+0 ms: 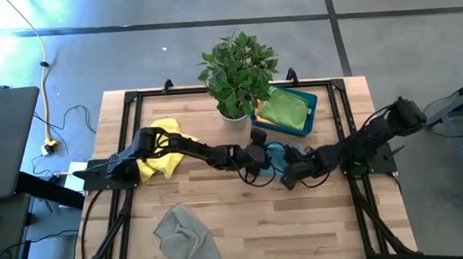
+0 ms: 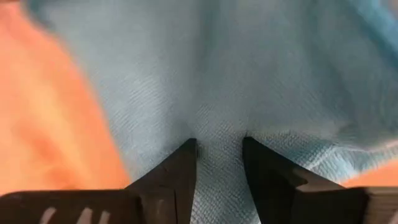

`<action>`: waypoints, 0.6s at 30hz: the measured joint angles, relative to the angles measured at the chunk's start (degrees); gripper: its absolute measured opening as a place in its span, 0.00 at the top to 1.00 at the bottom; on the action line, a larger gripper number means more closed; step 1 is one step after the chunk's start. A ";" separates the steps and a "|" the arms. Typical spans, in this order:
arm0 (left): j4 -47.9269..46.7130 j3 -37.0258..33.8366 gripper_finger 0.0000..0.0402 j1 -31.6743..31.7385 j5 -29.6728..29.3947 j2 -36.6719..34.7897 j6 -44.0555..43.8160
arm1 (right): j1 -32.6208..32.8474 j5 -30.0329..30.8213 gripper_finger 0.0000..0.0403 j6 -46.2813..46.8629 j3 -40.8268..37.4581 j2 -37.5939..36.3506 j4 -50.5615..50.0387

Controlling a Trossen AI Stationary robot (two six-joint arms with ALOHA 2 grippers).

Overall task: Fold microfiber towels
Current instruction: Fold the blue towel

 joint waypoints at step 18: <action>1.07 0.02 0.60 -8.56 -21.12 0.00 -0.48 | 16.49 -2.99 0.69 15.31 0.55 0.18 4.74</action>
